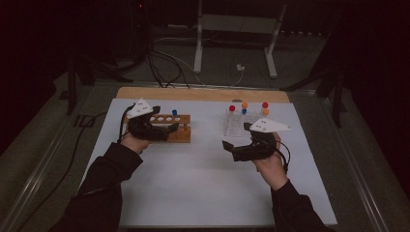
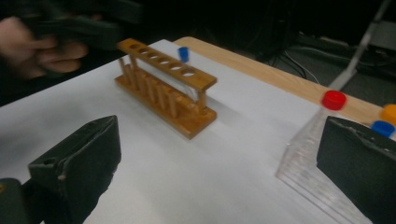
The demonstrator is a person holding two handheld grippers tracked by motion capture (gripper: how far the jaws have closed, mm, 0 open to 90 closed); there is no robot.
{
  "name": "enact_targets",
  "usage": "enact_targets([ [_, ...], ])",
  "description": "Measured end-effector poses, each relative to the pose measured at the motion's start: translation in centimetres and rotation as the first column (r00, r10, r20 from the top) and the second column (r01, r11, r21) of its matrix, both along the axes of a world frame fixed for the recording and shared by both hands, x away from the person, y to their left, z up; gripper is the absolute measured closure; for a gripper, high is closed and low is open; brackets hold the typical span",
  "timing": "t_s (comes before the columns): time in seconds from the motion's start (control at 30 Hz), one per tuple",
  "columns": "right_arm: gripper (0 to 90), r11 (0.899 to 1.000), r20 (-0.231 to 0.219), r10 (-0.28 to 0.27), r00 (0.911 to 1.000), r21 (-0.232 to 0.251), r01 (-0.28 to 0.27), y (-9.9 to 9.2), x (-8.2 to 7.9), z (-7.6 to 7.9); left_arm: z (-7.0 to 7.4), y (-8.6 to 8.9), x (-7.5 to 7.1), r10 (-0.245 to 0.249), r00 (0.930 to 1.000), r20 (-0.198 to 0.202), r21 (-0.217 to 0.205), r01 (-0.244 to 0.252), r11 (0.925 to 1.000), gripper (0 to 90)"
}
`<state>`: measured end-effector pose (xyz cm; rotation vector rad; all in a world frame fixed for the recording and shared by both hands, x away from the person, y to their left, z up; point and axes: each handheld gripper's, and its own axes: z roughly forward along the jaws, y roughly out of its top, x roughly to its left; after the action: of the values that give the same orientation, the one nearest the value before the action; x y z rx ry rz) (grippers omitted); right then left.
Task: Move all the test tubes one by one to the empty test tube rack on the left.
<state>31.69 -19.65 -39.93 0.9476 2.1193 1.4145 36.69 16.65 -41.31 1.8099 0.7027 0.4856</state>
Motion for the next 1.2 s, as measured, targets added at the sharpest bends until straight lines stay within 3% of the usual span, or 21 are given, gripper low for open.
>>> enact_targets([
  [0.1, 0.0, 0.998, 0.014, -0.052, 0.9985, -0.019, 0.052, -0.5, 1.0, 0.4, 0.1, 0.5, -1.6, -0.020, 0.9998, -0.004, -0.008, 0.020, 0.9998, 2.6],
  [0.13, 0.0, 0.998, 0.019, -0.063, 0.9978, -0.020, 0.064, -0.6, 1.3, 0.4, 0.1, 1.0, -2.7, -0.042, 0.9991, -0.005, -0.027, 0.042, 0.9988, 2.6],
  [0.27, 0.0, 0.995, 0.027, -0.097, 0.9949, -0.026, 0.097, -0.9, 2.1, 0.2, -0.1, 1.4, -4.3, -0.059, 0.9983, -0.001, -0.025, 0.059, 0.9980, 2.6],
  [0.43, 3.4, 0.983, 0.015, -0.176, 0.9843, -0.053, 0.177, -1.3, 4.0, -1.0, -0.7, 1.9, -6.8, -0.082, 0.9966, 0.009, -0.030, 0.082, 0.9962, 2.6],
  [0.6, 6.5, 0.972, 0.003, -0.222, 0.9751, -0.074, 0.221, -1.3, 5.3, -2.1, -1.9, 2.2, -8.9, -0.080, 0.9966, 0.020, -0.039, 0.081, 0.9960, 2.6],
  [0.97, 28.7, 0.941, -0.022, -0.318, 0.9480, -0.131, 0.312, -1.6, 7.8, -4.3, -4.6, 2.5, -11.0, -0.088, 0.9961, -0.003, -0.042, 0.088, 0.9953, 2.6],
  [1.07, 35.6, 0.927, -0.021, -0.339, 0.9407, -0.177, 0.330, -1.6, 8.4, -4.8, -5.0, 2.2, -11.3, -0.088, 0.9961, 0.003, -0.021, 0.088, 0.9959, 2.6],
  [1.2, 44.2, 0.918, -0.034, -0.362, 0.9317, -0.190, 0.349, -1.5, 9.1, -5.2, -5.3, 2.2, -11.6, -0.095, 0.9955, 0.005, -0.025, 0.095, 0.9952, 2.6],
])
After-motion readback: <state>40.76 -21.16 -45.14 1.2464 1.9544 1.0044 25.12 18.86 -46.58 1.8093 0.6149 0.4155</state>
